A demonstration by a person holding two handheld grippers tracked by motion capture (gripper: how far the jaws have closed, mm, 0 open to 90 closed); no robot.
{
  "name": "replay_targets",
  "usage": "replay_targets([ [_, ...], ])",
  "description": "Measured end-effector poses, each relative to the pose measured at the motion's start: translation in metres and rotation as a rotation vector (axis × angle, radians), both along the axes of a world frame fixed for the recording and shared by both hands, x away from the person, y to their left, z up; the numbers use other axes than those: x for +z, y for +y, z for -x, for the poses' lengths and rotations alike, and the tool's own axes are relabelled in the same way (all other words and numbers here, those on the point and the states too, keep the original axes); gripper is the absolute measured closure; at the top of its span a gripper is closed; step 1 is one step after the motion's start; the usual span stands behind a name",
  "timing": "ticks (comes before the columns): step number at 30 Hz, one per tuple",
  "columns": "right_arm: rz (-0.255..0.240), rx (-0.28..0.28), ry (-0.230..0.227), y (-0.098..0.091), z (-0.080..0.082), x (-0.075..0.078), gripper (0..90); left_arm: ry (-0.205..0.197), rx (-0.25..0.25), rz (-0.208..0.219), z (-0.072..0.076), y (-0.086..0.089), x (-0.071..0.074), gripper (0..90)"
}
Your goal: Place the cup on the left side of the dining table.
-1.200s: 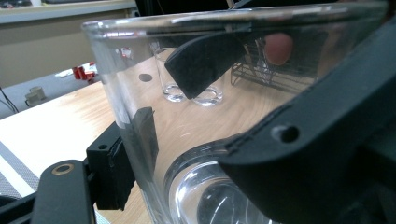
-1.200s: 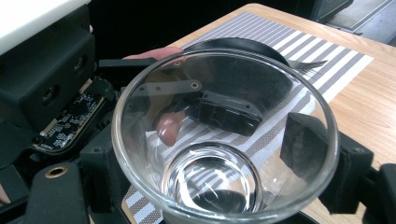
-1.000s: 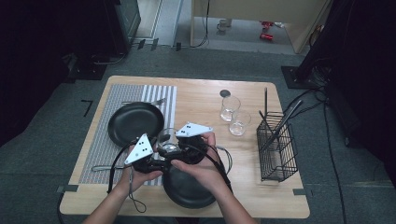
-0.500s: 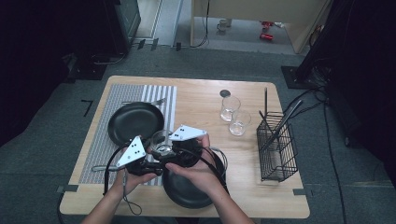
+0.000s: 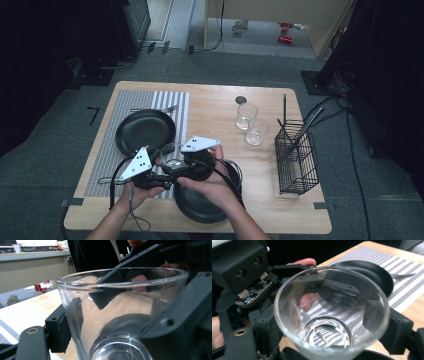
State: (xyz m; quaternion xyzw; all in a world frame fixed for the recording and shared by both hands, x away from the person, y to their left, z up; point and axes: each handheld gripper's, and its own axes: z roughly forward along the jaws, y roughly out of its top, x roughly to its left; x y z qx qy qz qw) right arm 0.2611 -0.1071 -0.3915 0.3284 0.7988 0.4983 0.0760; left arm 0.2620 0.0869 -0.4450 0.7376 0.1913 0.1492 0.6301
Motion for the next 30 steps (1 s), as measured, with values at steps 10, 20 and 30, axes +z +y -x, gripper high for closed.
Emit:
replay_targets([
  [10,-0.132,-0.003,0.016,-0.022,0.009,0.001,13.7,0.040,0.037,0.062,-0.001,0.018,-0.007,20.7],
  [20,-0.125,-0.215,-0.052,-0.072,0.015,-0.006,13.6,0.076,0.102,0.039,-0.003,0.037,-0.024,20.6],
  [30,-0.078,-0.391,-0.037,-0.123,0.029,-0.041,13.8,0.137,0.152,-0.042,-0.012,0.037,-0.037,20.6],
])
